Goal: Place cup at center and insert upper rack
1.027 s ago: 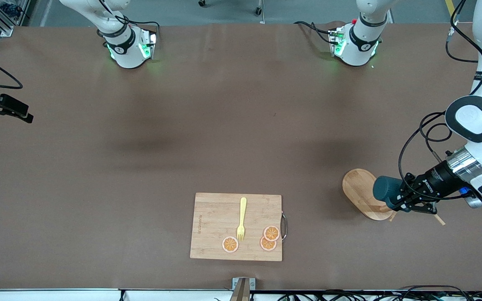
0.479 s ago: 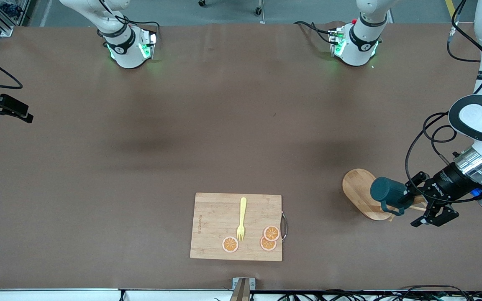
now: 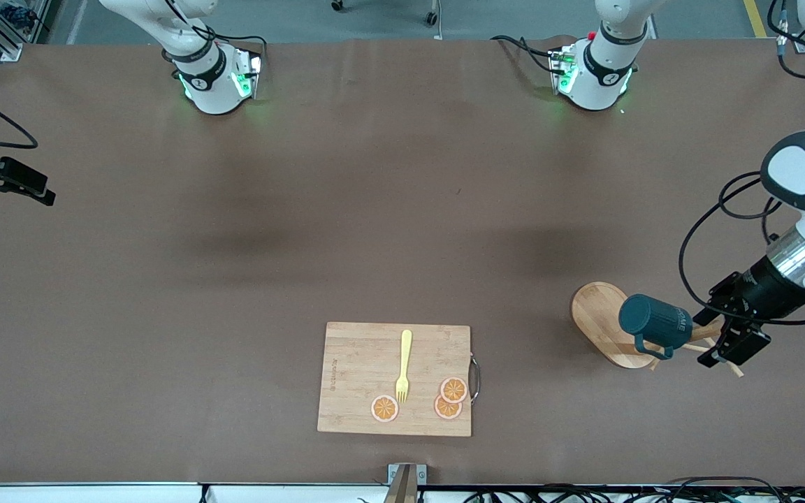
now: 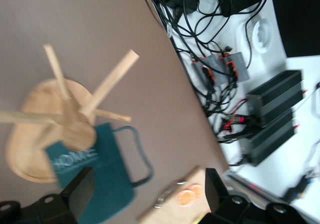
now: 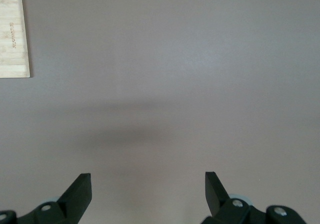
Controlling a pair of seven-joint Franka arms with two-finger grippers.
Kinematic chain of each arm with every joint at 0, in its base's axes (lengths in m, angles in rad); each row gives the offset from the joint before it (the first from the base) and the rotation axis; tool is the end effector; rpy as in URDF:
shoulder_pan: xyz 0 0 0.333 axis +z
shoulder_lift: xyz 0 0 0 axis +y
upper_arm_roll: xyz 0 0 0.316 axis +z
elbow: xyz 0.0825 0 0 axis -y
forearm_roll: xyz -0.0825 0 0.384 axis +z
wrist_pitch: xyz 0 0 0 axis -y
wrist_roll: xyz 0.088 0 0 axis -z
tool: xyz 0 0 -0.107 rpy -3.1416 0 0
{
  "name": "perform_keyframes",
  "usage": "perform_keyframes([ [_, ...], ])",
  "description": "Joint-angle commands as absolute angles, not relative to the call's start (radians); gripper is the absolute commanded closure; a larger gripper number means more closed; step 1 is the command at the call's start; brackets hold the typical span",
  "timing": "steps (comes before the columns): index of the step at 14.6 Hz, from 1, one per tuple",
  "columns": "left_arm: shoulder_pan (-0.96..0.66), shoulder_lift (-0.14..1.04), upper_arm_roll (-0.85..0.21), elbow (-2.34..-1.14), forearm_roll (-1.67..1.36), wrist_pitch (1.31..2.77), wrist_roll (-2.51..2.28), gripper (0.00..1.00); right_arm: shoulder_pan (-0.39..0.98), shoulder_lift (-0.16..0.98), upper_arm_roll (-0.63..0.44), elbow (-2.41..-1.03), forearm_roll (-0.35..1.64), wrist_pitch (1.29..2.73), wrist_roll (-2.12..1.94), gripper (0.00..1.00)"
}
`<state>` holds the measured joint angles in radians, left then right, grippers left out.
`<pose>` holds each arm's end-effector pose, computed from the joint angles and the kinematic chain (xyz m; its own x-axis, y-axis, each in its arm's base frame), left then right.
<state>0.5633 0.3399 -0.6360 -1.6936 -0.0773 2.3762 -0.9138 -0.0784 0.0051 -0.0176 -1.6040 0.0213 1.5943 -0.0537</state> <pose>0.6753 -0.0025 0.4746 0.5741 0.8186 0.0167 0.7229 -0.5164 0.4590 0.5550 -0.0512 0.6080 0.9990 -0.0428 -0.0136 -0.0431 -0.9988 -0.0219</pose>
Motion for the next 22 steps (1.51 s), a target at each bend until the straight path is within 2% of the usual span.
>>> perform_keyframes([
  [1,0.601,0.279,-0.635,-1.703,-0.037,2.239,-0.658,0.03,-0.080,-0.011,-0.015,-1.608,0.011,1.585,-0.063,0.00],
  [6,0.663,0.192,-0.634,-1.706,0.027,1.995,-0.251,0.01,-0.080,-0.011,-0.015,-1.608,0.011,1.585,-0.063,0.00],
  [10,0.664,0.072,-0.632,-1.706,0.031,1.777,-0.062,0.01,-0.081,-0.011,-0.015,-1.608,0.011,1.583,-0.063,0.00],
  [13,0.663,-0.001,-0.632,-1.701,0.015,1.681,-0.011,0.00,-0.083,-0.011,-0.015,-1.608,0.011,1.583,-0.063,0.00],
  [16,0.638,-0.049,-0.620,-1.697,-0.011,1.661,0.018,0.00,-0.086,-0.009,-0.017,-1.608,0.011,1.583,-0.063,0.00],
  [20,0.378,-0.055,-0.358,-1.654,-0.049,1.661,0.020,0.00,-0.080,-0.011,-0.017,-1.608,0.011,1.583,-0.063,0.00],
  [22,0.286,-0.040,-0.289,-1.614,-0.052,1.666,0.018,0.00,-0.086,-0.011,-0.017,-1.609,0.011,1.577,-0.063,0.00],
])
